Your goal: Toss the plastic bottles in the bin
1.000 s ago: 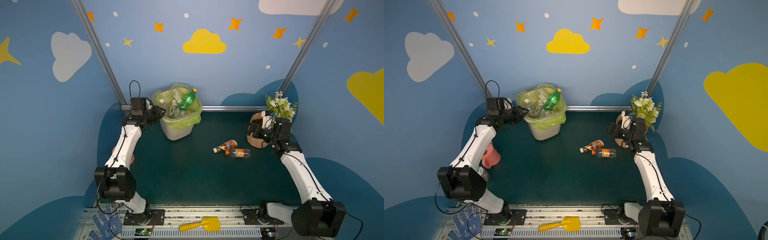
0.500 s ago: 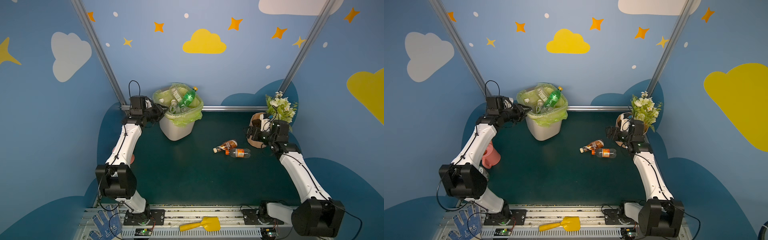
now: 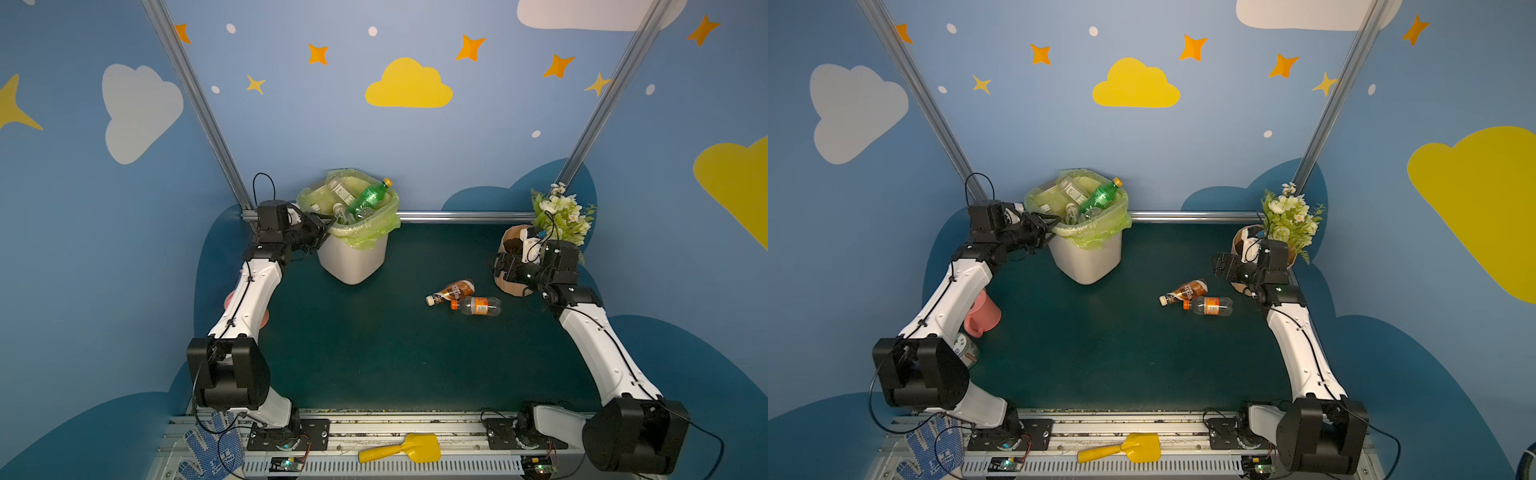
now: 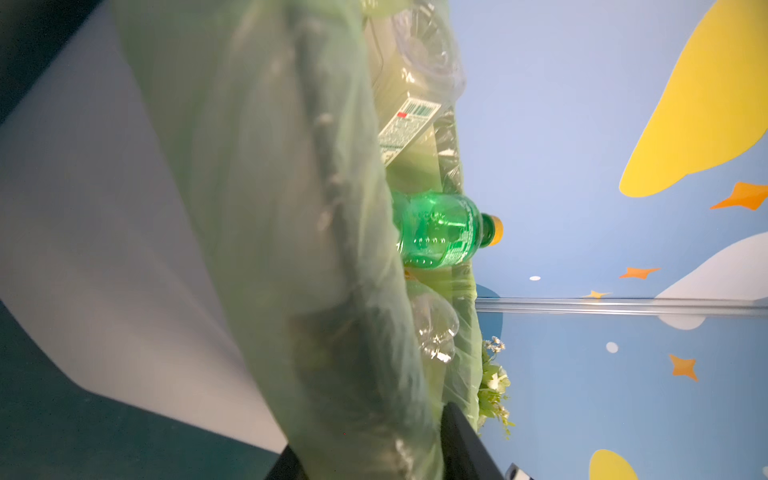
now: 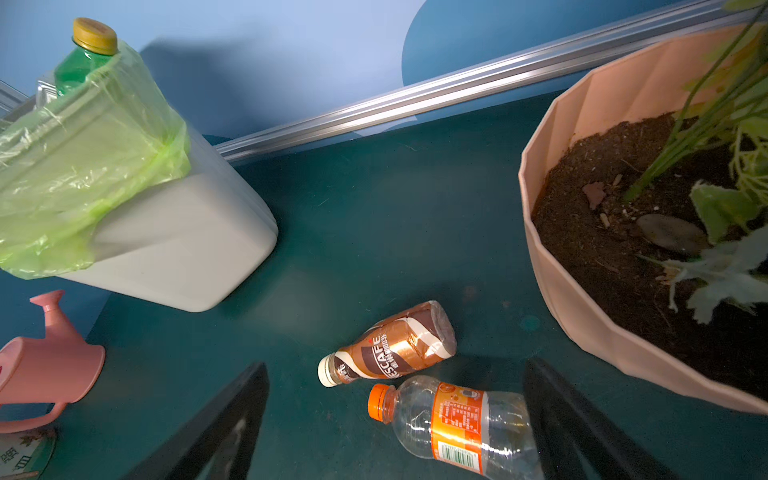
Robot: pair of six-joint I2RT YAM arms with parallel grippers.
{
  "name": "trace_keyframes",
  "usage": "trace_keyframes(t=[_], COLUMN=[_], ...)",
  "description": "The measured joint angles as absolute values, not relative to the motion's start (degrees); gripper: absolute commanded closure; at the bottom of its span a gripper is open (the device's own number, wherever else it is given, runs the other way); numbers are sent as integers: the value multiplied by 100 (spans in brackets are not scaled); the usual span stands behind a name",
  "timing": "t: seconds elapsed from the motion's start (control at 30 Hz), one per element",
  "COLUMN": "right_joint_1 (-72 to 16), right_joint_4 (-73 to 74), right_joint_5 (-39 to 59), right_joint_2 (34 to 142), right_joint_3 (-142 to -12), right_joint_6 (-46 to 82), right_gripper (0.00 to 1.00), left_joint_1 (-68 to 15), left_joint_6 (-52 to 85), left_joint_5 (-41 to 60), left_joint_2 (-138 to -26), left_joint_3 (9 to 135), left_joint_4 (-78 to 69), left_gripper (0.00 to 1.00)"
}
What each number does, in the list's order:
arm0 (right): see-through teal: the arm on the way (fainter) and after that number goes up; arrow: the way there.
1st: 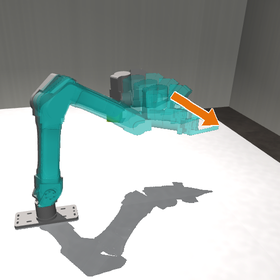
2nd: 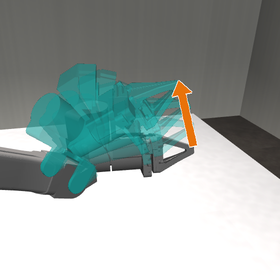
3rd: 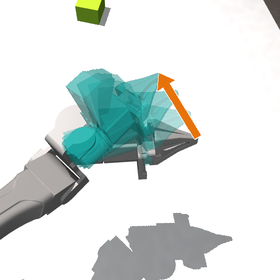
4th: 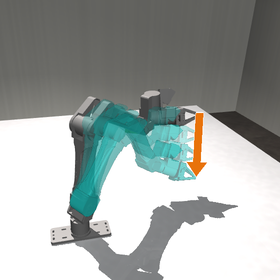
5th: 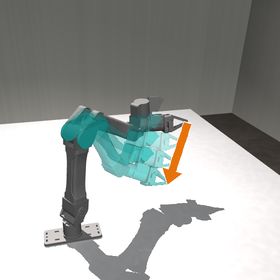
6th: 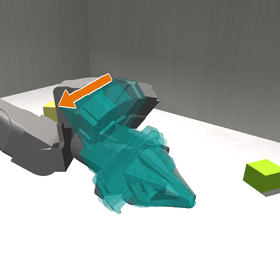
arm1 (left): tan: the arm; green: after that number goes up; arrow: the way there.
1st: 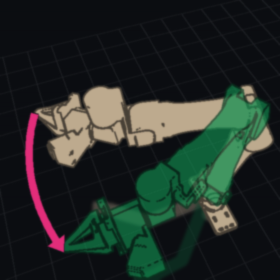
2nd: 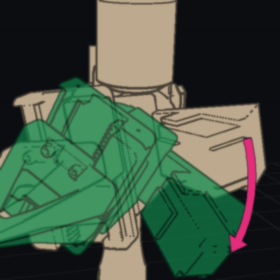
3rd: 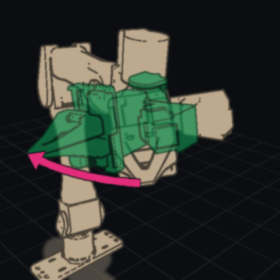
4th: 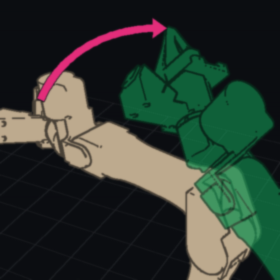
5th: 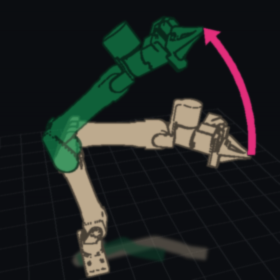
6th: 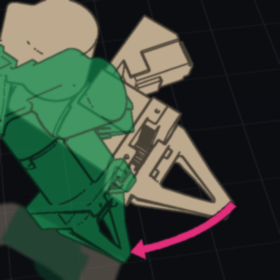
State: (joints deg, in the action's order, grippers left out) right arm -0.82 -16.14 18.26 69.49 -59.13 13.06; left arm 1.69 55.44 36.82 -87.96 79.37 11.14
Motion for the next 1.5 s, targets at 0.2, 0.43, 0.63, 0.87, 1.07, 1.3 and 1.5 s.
trace_keyframes(t=[0.2,0.43,0.63,0.87,1.07,1.3,1.5], right_joint_1=[-82,-82,-82,-82,-82,-82,-82], right_joint_4=[-1662,-1737,-1750,-1752,-1787,-1789,-1793], right_joint_5=[1850,1870,1870,1955,1968,1977,2029], right_joint_2=[6965,7015,7015,7019,7028,7043,7118], right_joint_3=[-5913,-5913,-5913,-5913,-5913,-5913,-5913], right_joint_6=[1304,1302,1299,1293,1275,1271,1260], right_gripper=[7,7,7,7,7,7,7], left_joint_1=[176,172,71,-165,-460,-738,-1234], left_joint_6=[6053,6617,7212,7725,8001,8230,8226], left_joint_5=[3649,3599,3546,3529,3527,3369,2950], left_joint_2=[-8458,-8154,-7808,-7463,-7325,-6864,-6584], left_joint_3=[7415,6862,6289,5994,5782,5177,5035], left_joint_4=[762,298,-279,-735,-1135,-1352,-1304], left_gripper=[61,64,64,65,64,63,63])
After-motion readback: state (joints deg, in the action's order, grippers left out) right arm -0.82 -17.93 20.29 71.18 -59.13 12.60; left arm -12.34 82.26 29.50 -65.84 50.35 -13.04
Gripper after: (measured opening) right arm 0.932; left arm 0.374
